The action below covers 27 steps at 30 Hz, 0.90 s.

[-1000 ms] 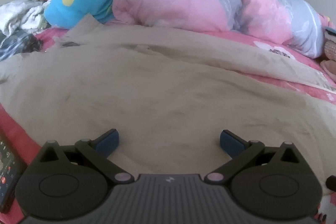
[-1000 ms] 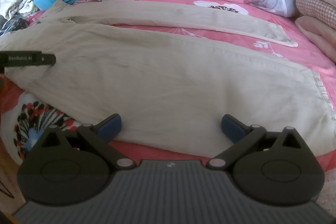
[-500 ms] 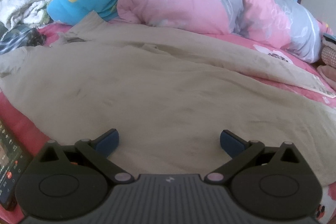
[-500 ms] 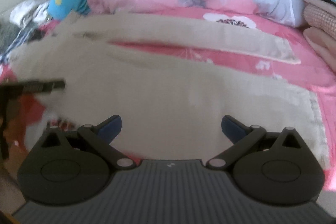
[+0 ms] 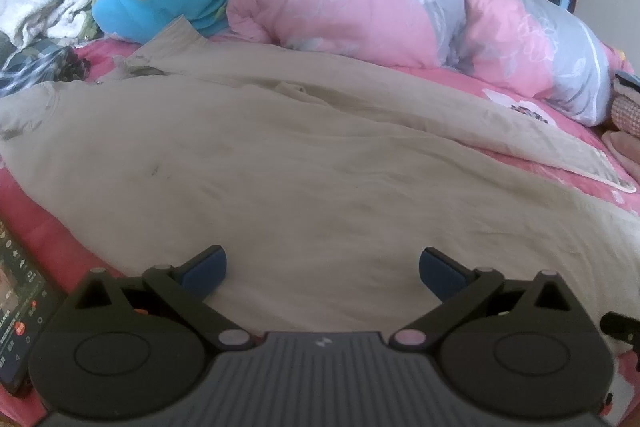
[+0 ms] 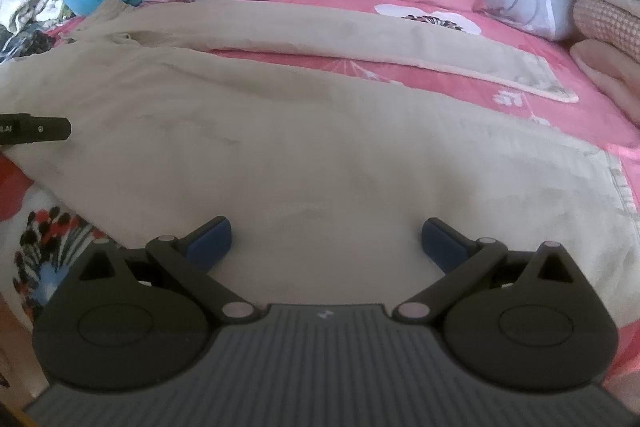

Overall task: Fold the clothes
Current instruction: 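Hold both open grippers on the trousers, smoothing the fabric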

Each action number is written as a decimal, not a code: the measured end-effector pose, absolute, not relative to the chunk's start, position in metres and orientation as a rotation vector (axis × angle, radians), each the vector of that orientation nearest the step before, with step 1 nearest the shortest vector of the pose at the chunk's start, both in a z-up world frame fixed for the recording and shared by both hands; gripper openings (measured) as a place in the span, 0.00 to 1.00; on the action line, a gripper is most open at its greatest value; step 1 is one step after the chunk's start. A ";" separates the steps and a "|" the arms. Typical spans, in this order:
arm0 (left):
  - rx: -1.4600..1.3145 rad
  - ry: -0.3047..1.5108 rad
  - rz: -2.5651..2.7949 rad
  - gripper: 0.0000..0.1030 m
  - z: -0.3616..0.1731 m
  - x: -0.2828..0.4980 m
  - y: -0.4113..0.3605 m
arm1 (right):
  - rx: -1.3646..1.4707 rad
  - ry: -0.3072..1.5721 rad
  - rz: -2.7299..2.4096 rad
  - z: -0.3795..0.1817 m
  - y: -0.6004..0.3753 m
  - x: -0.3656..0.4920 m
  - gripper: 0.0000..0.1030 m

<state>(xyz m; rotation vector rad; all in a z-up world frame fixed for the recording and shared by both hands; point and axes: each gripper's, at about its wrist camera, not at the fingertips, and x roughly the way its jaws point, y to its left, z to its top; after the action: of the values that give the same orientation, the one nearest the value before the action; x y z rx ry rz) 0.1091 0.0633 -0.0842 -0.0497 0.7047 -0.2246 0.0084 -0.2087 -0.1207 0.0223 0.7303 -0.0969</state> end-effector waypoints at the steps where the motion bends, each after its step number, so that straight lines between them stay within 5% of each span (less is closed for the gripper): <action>1: -0.052 0.706 -0.225 1.00 -0.084 0.109 0.064 | 0.022 0.730 -0.100 -0.121 -0.208 0.007 0.99; 27: -0.182 0.710 -0.242 1.00 -0.083 0.115 0.079 | 0.103 0.847 -0.116 -0.101 -0.202 -0.013 0.99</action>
<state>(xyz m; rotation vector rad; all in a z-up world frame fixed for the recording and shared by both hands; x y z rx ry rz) 0.1145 0.0788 -0.0827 -0.1824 0.7100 -0.2423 -0.0133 -0.2017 -0.1009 0.1034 0.8466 -0.1163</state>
